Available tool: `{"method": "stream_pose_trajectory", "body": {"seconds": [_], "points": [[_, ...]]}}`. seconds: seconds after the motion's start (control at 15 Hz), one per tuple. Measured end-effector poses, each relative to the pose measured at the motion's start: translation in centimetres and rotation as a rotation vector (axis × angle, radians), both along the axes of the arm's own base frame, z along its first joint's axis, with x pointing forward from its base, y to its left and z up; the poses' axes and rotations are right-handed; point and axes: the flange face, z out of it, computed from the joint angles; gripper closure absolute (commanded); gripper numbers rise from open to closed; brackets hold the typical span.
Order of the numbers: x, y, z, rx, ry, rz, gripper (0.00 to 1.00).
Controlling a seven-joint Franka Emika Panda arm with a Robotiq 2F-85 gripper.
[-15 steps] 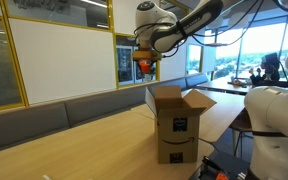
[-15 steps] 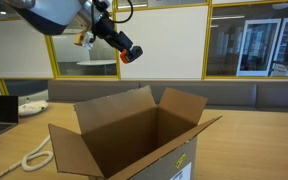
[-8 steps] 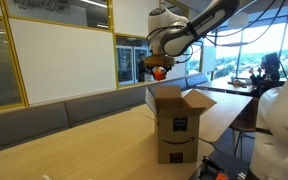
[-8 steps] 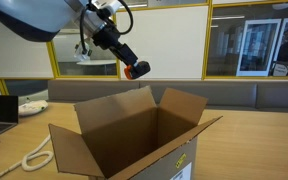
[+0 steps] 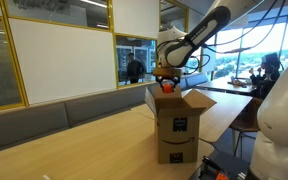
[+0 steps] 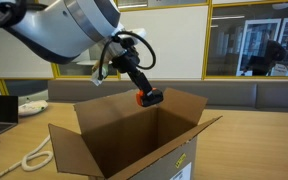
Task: Put the black measuring tape, radish, orange measuring tape and white rope inside the brown box
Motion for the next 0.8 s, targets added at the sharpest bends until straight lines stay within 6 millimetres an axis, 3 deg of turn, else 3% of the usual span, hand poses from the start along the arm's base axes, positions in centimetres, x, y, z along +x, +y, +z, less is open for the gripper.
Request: {"method": "stream_pose_trajectory", "body": {"seconds": [0.2, 0.27, 0.33, 0.53, 0.8], "points": [[0.5, -0.9, -2.8, 0.04, 0.047, -0.02, 0.4], [0.7, -1.0, -3.7, 0.051, 0.064, -0.026, 0.15], [0.8, -1.1, -4.6, 0.062, 0.081, -0.033, 0.04], [1.0, -1.4, -6.9, 0.092, 0.124, -0.055, 0.0], [1.2, -1.7, -7.9, 0.112, 0.145, -0.067, 0.0]]}}
